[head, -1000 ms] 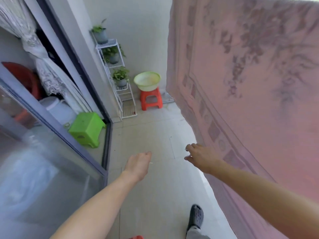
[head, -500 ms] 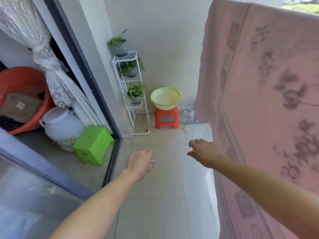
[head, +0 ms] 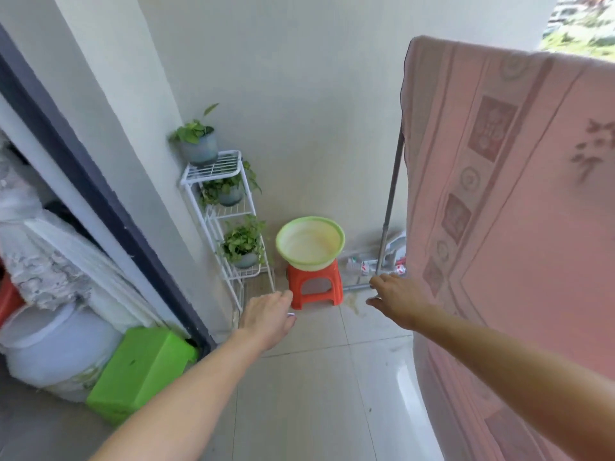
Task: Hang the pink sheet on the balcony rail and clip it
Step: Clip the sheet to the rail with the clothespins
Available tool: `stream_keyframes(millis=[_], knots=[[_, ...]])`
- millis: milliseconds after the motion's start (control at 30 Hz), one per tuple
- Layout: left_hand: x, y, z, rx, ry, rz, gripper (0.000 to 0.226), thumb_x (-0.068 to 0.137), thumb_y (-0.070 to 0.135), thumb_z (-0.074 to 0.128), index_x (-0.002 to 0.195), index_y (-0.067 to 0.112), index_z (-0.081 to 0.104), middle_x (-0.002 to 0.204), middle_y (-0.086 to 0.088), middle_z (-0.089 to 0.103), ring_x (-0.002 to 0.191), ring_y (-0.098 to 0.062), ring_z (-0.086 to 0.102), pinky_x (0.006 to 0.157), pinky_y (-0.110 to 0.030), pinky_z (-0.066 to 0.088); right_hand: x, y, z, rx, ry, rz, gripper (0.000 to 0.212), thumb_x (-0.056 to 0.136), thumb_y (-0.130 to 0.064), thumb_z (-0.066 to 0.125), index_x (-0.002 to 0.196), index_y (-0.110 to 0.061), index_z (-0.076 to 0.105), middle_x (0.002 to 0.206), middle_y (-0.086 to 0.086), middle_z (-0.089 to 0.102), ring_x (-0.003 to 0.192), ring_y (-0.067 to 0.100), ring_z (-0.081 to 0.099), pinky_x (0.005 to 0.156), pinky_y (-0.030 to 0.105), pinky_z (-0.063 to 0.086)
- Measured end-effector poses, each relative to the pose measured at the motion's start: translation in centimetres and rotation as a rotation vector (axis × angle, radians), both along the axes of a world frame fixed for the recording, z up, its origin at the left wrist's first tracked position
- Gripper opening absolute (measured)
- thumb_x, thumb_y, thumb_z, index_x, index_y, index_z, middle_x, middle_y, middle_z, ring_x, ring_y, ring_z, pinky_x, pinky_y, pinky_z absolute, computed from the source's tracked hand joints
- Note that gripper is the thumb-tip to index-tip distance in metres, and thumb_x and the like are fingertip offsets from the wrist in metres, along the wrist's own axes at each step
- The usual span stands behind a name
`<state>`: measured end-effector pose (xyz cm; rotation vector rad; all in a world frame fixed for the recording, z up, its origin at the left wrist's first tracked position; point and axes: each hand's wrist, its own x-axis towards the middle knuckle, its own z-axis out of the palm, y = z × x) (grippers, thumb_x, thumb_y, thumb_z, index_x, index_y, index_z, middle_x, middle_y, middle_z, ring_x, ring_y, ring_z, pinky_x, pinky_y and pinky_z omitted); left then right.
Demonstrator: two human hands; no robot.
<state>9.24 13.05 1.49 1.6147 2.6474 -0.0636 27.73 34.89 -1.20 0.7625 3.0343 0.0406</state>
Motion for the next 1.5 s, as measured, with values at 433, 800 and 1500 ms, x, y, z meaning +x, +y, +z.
stream_keyframes(millis=[433, 800, 1500], knots=[[-16.0, 24.2, 0.2, 0.066, 0.003, -0.131, 0.041, 0.092, 0.047, 0.051, 0.120, 0.017, 0.053, 0.117, -0.005, 0.065, 0.106, -0.033, 0.062, 0.081, -0.041, 0.048, -13.2, 20.3, 2.6, -0.012, 0.052, -0.165, 0.041, 0.095, -0.049, 0.047, 0.123, -0.019, 0.050, 0.123, -0.001, 0.060, 0.112, 0.024, 0.058, 0.079, 0.036, 0.049], [-27.2, 43.2, 3.0, 0.159, -0.057, -0.197, 0.035, 0.095, 0.041, 0.048, 0.118, 0.014, 0.050, 0.116, -0.007, 0.064, 0.103, -0.035, 0.062, 0.079, -0.042, 0.047, -22.7, 36.5, 7.8, 0.070, 0.111, -0.271, 0.041, 0.098, -0.042, 0.046, 0.132, -0.019, 0.046, 0.126, -0.002, 0.061, 0.105, 0.028, 0.062, 0.072, 0.034, 0.046], [-34.7, 77.3, 15.2, 0.381, -0.564, -0.565, 0.035, 0.079, 0.048, 0.069, 0.106, 0.025, 0.065, 0.098, 0.007, 0.066, 0.090, -0.013, 0.060, 0.079, -0.030, 0.047, -32.2, 56.8, 32.1, 0.595, 0.343, -0.662, 0.015, 0.087, -0.022, 0.061, 0.098, -0.012, 0.063, 0.095, 0.008, 0.067, 0.068, 0.025, 0.049, 0.062, 0.031, 0.034]])
